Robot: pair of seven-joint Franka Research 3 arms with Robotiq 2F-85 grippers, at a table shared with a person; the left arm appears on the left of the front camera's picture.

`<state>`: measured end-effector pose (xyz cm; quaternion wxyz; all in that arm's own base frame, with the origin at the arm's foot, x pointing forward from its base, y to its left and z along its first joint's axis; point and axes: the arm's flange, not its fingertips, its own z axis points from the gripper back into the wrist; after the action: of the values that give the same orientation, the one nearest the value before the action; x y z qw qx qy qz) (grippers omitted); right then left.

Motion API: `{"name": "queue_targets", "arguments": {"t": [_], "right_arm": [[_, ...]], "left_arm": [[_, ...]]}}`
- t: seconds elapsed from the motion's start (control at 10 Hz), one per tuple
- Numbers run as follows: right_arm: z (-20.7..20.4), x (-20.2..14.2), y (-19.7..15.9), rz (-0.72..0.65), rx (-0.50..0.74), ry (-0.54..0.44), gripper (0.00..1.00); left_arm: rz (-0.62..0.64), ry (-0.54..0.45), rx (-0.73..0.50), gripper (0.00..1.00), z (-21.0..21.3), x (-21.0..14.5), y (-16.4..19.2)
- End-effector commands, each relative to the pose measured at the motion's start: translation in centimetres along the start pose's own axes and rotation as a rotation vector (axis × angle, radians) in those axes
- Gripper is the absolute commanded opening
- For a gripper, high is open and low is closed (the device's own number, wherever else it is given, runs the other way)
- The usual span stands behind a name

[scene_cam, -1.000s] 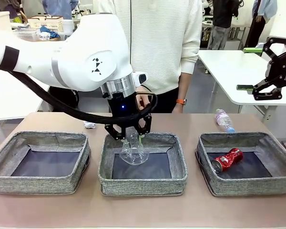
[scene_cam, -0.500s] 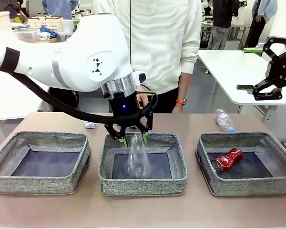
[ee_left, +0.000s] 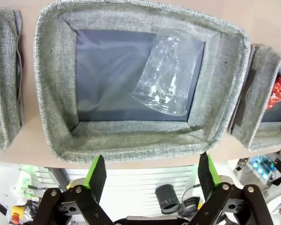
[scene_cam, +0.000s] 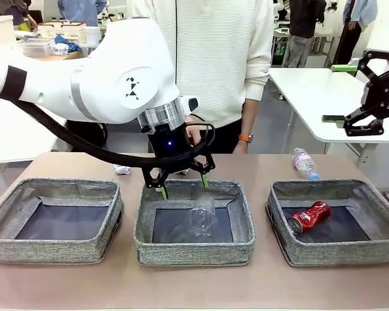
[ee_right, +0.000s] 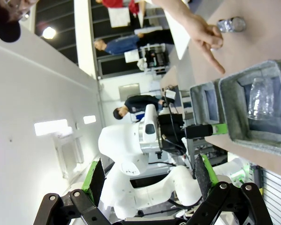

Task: Sort the waste into the appropriate baskets.
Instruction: Place the picked waste into the Fabric basket indicated by the person.

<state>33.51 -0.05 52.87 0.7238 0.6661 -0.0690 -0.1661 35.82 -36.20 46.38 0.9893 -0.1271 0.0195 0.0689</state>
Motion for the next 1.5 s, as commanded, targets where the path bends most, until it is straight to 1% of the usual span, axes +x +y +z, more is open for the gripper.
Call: {"name": "queue_targets", "arguments": {"t": [0.0, 0.1, 0.2, 0.3, 0.4, 0.6, 0.7, 0.8, 0.9, 1.0, 1.1, 1.2, 1.3, 1.4], "right_arm": [[-0.3, 0.0, 0.4, -0.019, 0.021, -0.007, 1.0], [-0.3, 0.0, 0.4, -0.019, 0.021, -0.007, 1.0], [-0.3, 0.0, 0.4, -0.019, 0.021, -0.007, 1.0], [-0.3, 0.0, 0.4, -0.019, 0.021, -0.007, 1.0], [-0.3, 0.0, 0.4, -0.019, 0.021, -0.007, 1.0], [-0.3, 0.0, 0.4, -0.019, 0.021, -0.007, 1.0], [-0.3, 0.0, 0.4, -0.019, 0.021, -0.007, 1.0], [-0.3, 0.0, 0.4, -0.019, 0.021, -0.007, 1.0], [-0.3, 0.0, 0.4, -0.019, 0.021, -0.007, 1.0], [-0.3, 0.0, 0.4, -0.019, 0.021, -0.007, 1.0], [-0.3, 0.0, 0.4, -0.019, 0.021, -0.007, 1.0], [-0.3, 0.0, 0.4, -0.019, 0.021, -0.007, 1.0], [-0.3, 0.0, 0.4, -0.019, 0.021, -0.007, 1.0], [-0.3, 0.0, 0.4, -0.019, 0.021, -0.007, 1.0]], "left_arm": [[-0.007, 0.057, -0.021, 1.0, 0.7, 0.3, 0.4], [-0.082, 0.171, 0.02, 1.0, 2.0, 0.8, 0.8], [-0.156, 0.291, -0.037, 1.0, 4.8, 1.6, 2.2], [-0.217, 0.358, -0.166, 1.0, 8.4, 2.4, 4.5], [-0.25, 0.362, -0.245, 1.0, 12.4, 2.8, 7.5], [-0.312, 0.371, -0.459, 1.0, 17.4, 3.4, 12.8], [-0.298, 0.353, -0.603, 1.0, 18.9, 3.8, 15.7], [-0.199, 0.24, -0.712, 1.0, 20.0, 4.0, 19.3], [-0.088, 0.095, -0.782, 1.0, 20.9, 3.6, 22.7], [0.007, -0.034, -0.822, 1.0, 21.3, 2.7, 25.9], [0.073, -0.098, -0.88, 1.0, 21.2, 1.8, 28.5], [0.131, -0.137, -0.936, 1.0, 20.6, 1.3, 30.9], [0.191, -0.112, -1.01, 1.0, 19.8, 1.4, 32.7], [0.119, -0.06, -0.888, 1.0, 22.2, 3.4, 31.1]]}}
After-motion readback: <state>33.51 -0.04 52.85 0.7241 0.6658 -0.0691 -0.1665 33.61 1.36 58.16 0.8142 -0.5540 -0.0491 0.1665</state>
